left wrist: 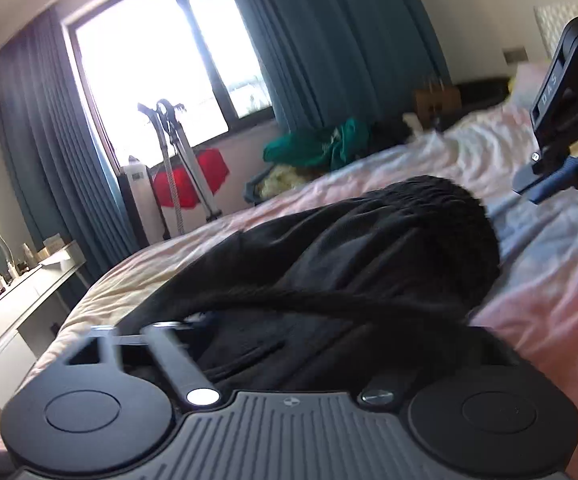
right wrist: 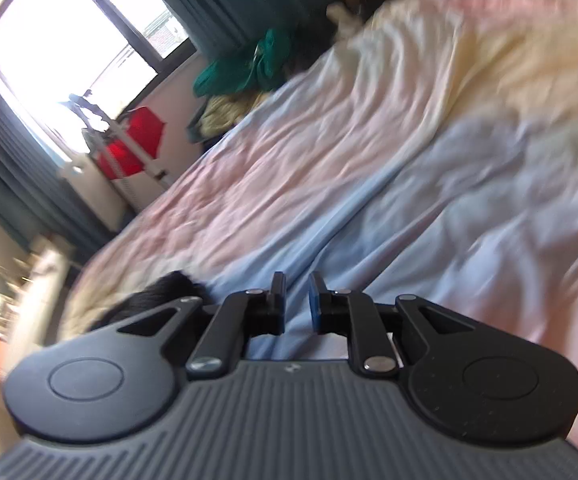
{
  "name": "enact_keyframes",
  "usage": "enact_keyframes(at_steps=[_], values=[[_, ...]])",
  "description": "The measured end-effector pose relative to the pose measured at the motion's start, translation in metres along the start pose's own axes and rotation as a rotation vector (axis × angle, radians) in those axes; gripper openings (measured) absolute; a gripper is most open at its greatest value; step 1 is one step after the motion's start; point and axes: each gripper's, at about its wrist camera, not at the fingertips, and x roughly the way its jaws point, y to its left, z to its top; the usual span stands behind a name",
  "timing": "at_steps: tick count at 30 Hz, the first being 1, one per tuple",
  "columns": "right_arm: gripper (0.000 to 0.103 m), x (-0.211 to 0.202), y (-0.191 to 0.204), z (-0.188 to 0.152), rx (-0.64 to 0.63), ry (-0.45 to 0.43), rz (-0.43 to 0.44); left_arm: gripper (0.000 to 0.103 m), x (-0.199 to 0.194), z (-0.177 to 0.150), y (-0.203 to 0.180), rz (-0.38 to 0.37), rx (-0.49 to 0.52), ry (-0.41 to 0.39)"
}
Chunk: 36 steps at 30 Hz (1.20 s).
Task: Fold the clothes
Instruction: 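Fold the waistband with the left gripper toward the right gripper holding the leg cuff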
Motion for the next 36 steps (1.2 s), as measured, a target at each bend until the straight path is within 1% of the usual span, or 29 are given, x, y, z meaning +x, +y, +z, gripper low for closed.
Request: enact_keyframes(at_steps=[2, 4, 5, 8, 10, 12, 14, 15, 19, 21, 25, 26, 27, 28, 29, 31, 33, 35, 36], values=[[0.015, 0.006, -0.004, -0.003, 0.068, 0.046, 0.058, 0.087, -0.008, 0.000, 0.009, -0.030, 0.022, 0.048], [0.016, 0.009, -0.004, -0.007, 0.109, 0.081, 0.114, 0.087, -0.021, -0.013, 0.044, -0.038, 0.012, 0.091], [0.016, 0.009, -0.001, -0.008, 0.113, 0.088, 0.136, 0.087, -0.033, -0.025, 0.063, -0.039, 0.004, 0.109], [0.016, 0.007, 0.010, -0.013, 0.098, 0.101, 0.187, 0.087, -0.060, -0.027, 0.074, -0.014, -0.005, 0.155], [0.016, 0.006, 0.017, -0.015, 0.076, 0.109, 0.210, 0.088, -0.071, -0.033, 0.083, -0.013, -0.024, 0.163], [0.016, 0.006, 0.021, -0.017, 0.064, 0.114, 0.215, 0.088, -0.084, -0.041, 0.089, -0.017, -0.039, 0.165], [0.016, 0.007, 0.025, -0.021, 0.053, 0.126, 0.212, 0.089, -0.093, -0.050, 0.089, -0.024, -0.053, 0.150], [0.016, 0.008, 0.026, -0.022, 0.044, 0.130, 0.207, 0.089, -0.093, -0.054, 0.089, -0.026, -0.066, 0.144], [0.016, 0.009, 0.029, -0.026, 0.028, 0.125, 0.185, 0.095, -0.094, -0.071, 0.098, -0.059, -0.167, 0.133], [0.016, 0.010, 0.030, -0.028, 0.028, 0.119, 0.175, 0.097, -0.093, -0.076, 0.102, -0.073, -0.201, 0.123], [0.017, 0.003, 0.030, -0.032, 0.084, 0.100, 0.171, 0.098, -0.089, -0.077, 0.102, -0.076, -0.197, 0.097], [0.019, 0.000, 0.030, -0.031, 0.083, 0.099, 0.170, 0.098, -0.088, -0.076, 0.102, -0.076, -0.194, 0.091], [0.025, -0.003, 0.031, -0.031, 0.085, 0.099, 0.165, 0.098, -0.087, -0.076, 0.102, -0.076, -0.193, 0.082], [0.034, -0.006, 0.030, -0.032, 0.090, 0.102, 0.154, 0.098, -0.086, -0.076, 0.102, -0.075, -0.191, 0.074], [0.039, -0.010, 0.030, -0.033, 0.097, 0.103, 0.141, 0.098, -0.086, -0.076, 0.101, -0.075, -0.190, 0.067], [0.060, -0.015, 0.028, -0.035, 0.117, 0.111, 0.123, 0.098, -0.086, -0.076, 0.102, -0.077, -0.192, 0.051], [0.065, -0.017, 0.023, -0.037, 0.167, 0.128, 0.129, 0.098, -0.086, -0.077, 0.104, -0.085, -0.212, 0.029], [0.067, -0.020, 0.016, -0.036, 0.221, 0.134, 0.142, 0.099, -0.087, -0.078, 0.102, -0.067, -0.204, 0.005], [0.074, -0.021, 0.013, -0.035, 0.245, 0.128, 0.155, 0.100, -0.088, -0.078, 0.101, -0.062, -0.197, -0.009]])
